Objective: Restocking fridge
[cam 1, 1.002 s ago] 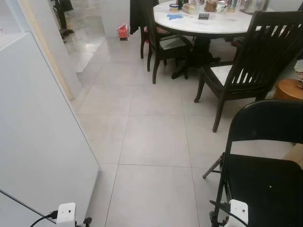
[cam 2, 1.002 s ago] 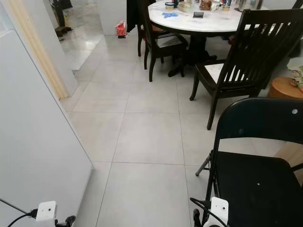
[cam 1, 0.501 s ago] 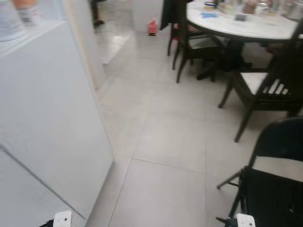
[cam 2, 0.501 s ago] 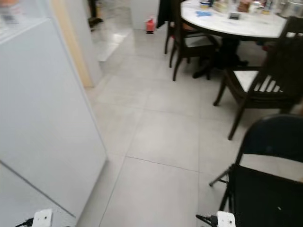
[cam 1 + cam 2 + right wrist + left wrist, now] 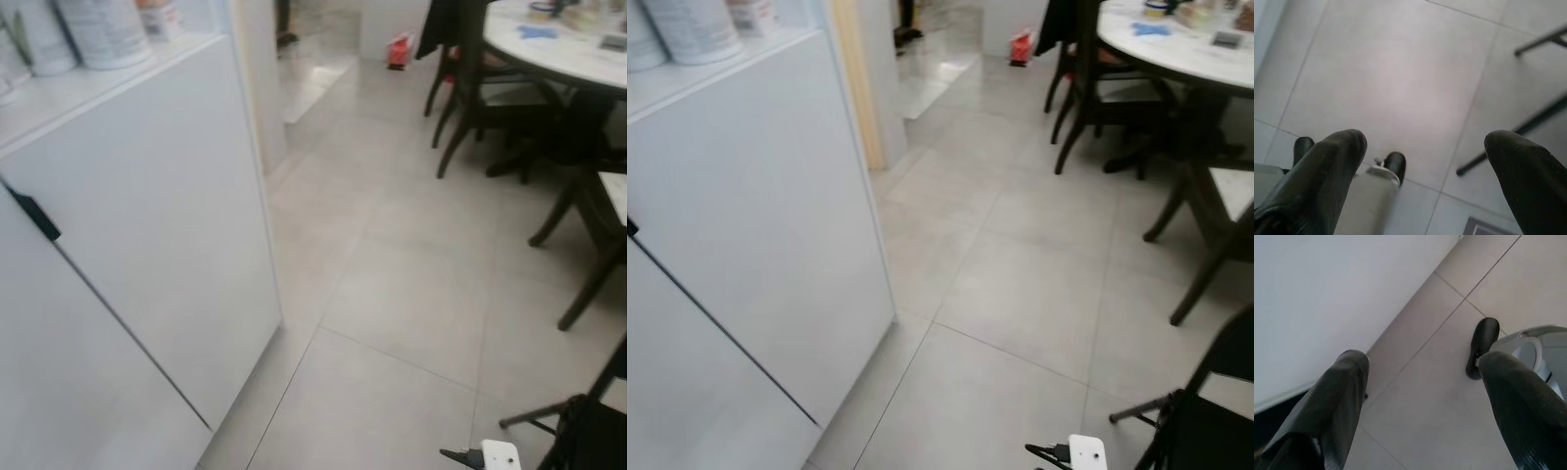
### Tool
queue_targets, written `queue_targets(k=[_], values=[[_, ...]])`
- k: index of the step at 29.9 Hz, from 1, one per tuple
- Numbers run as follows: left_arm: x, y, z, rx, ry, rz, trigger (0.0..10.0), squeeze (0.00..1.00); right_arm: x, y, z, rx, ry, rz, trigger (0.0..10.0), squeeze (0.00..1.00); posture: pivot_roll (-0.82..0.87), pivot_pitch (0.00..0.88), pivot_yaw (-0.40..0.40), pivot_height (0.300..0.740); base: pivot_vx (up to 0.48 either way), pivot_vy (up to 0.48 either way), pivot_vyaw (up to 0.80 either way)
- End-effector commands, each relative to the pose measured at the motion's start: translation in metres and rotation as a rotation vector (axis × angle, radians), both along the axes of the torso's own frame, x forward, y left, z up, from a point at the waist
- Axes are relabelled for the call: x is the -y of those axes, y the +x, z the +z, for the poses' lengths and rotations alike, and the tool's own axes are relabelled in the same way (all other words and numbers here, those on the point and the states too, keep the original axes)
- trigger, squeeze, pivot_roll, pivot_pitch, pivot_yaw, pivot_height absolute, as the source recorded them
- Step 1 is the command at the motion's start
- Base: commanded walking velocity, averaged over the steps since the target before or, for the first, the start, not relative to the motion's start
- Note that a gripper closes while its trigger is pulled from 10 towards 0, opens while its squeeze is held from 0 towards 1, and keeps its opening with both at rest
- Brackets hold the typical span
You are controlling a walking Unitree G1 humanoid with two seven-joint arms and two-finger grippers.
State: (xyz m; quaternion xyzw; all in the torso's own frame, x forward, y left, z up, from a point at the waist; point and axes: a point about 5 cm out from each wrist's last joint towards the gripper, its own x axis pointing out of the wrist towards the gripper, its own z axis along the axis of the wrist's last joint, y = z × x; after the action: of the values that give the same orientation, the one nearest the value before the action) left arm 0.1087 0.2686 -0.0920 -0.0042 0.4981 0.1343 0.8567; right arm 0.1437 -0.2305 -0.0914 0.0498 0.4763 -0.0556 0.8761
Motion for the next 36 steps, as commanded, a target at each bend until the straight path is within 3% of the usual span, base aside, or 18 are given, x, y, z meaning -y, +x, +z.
queue_targets(k=[1, 36], values=[[-0.0004, 0.0037, 0.001, 0.009, -0.001, 0.014, 10.0, 0.0, -0.0053, -0.0008, -0.0019, -0.018, 0.001, 0.007, 10.0, 0.0, -0.08, 0.0, 0.017, 0.74, 0.0, 0.0, 0.8], [-0.0002, 0.0087, 0.0024, 0.014, -0.011, -0.006, 10.0, 0.0, -0.0132, 0.0029, -0.0026, -0.029, -0.011, 0.042, 10.0, 0.0, -0.06, 0.0, 0.012, 0.74, 0.0, 0.0, 0.8]])
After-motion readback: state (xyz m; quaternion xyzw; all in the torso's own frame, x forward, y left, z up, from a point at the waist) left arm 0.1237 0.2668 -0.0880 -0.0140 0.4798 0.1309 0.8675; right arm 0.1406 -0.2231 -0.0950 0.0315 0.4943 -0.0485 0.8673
